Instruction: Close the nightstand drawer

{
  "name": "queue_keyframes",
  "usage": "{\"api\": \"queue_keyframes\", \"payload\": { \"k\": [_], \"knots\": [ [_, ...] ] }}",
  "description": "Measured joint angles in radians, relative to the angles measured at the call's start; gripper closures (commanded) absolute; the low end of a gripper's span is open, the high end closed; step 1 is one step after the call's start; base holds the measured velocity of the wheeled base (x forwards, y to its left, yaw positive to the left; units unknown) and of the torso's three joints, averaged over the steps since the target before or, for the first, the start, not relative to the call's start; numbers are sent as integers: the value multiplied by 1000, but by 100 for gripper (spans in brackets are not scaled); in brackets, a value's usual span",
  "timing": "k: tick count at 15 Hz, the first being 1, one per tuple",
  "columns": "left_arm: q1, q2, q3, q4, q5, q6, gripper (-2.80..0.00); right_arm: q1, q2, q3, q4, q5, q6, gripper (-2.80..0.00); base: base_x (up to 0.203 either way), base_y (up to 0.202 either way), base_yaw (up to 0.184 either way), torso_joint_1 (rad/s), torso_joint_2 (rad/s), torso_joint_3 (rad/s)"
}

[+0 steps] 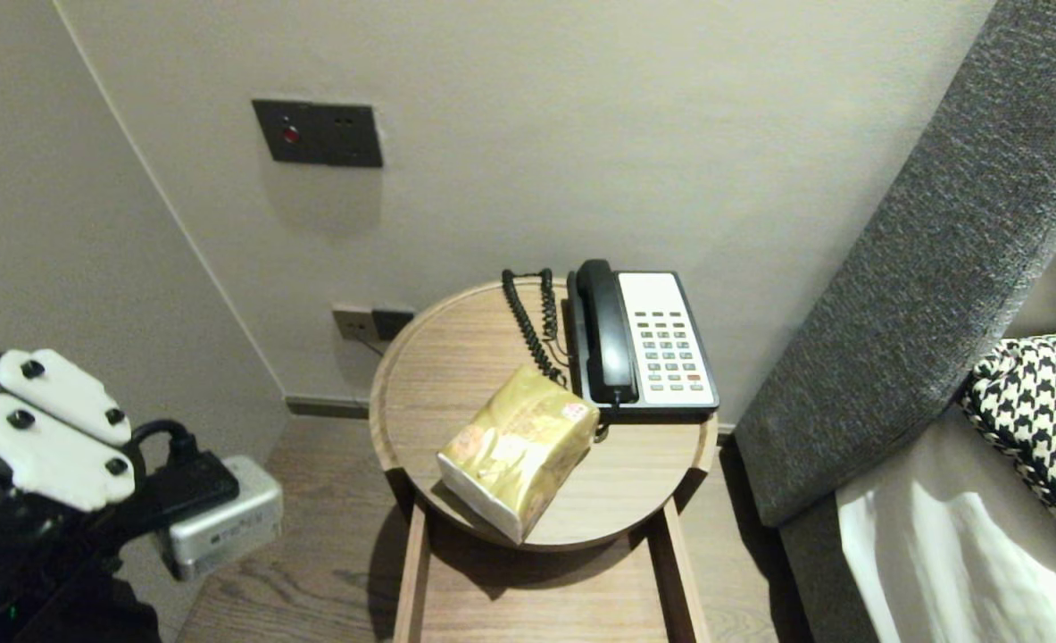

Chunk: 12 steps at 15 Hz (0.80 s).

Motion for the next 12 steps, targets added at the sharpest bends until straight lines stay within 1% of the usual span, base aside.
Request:
{"api": "queue_keyframes", "payload": {
  "k": [2,7,12],
  "knots": [
    [-32,-3,78,-47,-15,-5,0,0,0,0,0,0,0,0,0,0,0,0,0,0],
    [-102,29,253,-248,-14,-8,0,0,0,0,0,0,0,0,0,0,0,0,0,0],
    [-125,88,372,-421,-9,-2,0,0,0,0,0,0,0,0,0,0,0,0,0,0]
  ]
}}
